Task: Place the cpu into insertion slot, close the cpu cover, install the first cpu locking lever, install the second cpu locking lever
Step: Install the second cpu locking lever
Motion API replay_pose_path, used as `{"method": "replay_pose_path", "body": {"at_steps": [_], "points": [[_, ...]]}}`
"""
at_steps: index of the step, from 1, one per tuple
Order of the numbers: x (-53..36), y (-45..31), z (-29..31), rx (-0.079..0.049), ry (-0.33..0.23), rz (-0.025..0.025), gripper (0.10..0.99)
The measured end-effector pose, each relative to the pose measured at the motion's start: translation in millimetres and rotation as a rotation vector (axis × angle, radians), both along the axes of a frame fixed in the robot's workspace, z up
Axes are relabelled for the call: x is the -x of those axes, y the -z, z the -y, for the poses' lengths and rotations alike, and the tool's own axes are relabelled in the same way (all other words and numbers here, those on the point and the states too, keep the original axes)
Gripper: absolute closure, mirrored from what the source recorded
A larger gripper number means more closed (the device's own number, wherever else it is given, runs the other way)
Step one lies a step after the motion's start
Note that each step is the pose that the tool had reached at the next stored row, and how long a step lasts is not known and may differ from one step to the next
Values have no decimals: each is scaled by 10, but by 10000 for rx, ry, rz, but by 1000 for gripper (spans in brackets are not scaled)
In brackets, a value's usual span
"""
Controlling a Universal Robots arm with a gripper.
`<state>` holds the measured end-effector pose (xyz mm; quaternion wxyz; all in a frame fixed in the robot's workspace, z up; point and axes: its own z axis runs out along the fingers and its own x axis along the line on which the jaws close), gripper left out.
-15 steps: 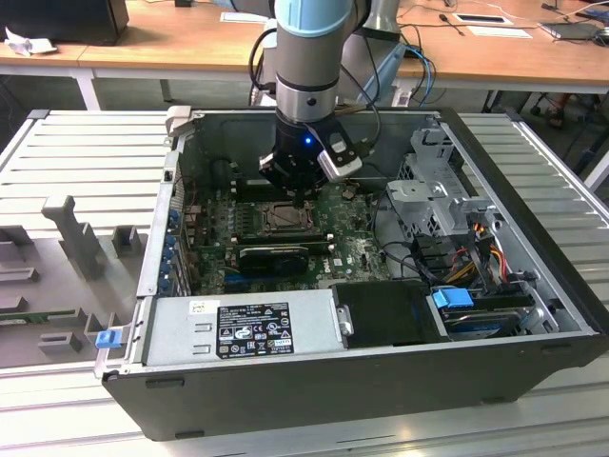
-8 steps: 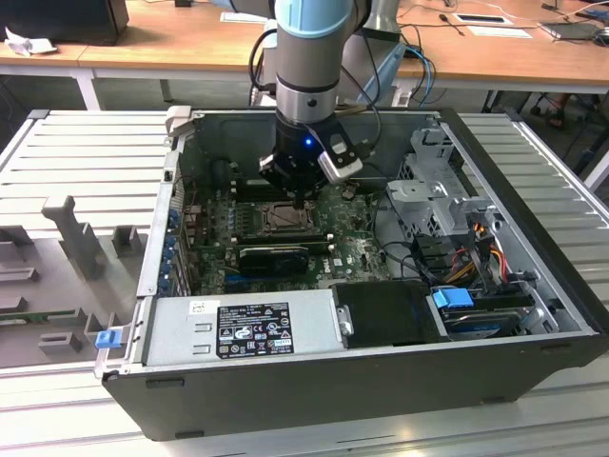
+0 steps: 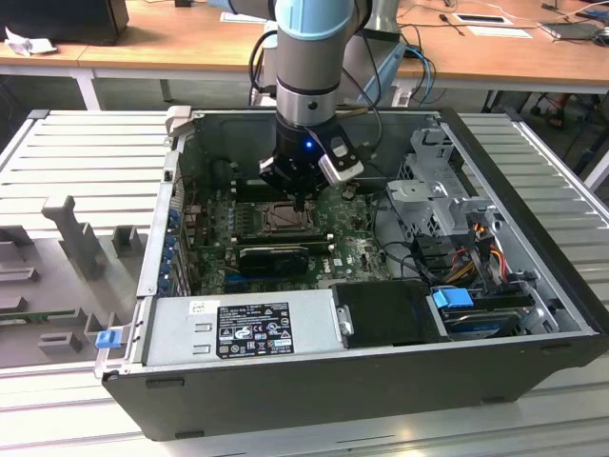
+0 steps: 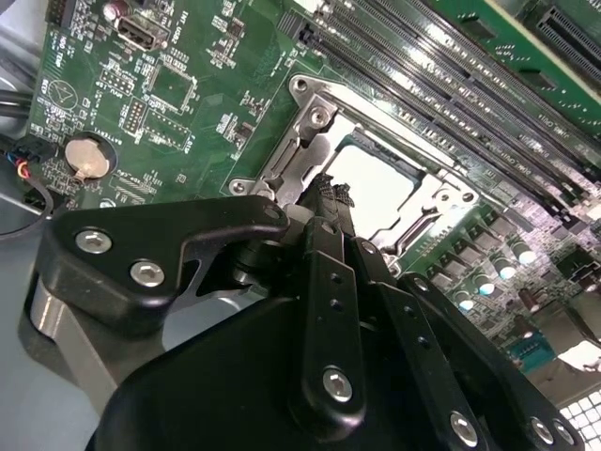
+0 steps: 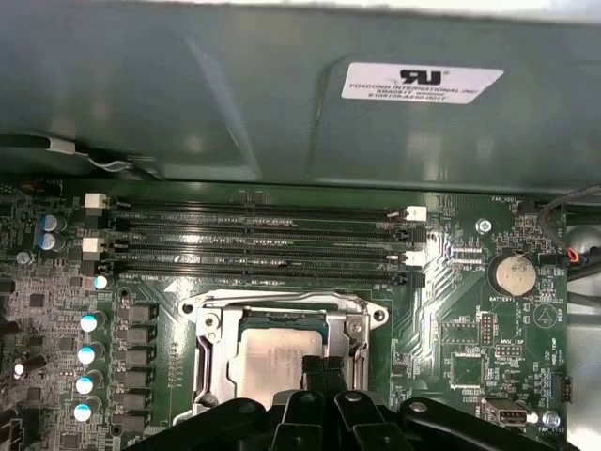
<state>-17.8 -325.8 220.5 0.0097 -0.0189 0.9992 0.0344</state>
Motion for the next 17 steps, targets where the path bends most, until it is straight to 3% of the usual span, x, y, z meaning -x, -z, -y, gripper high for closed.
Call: {"method": "replay_pose_path", "body": {"at_steps": [10, 17], "points": [[0, -21, 26, 1, 0, 0, 980], [0, -138, 27, 0, 1, 0, 980]]}}
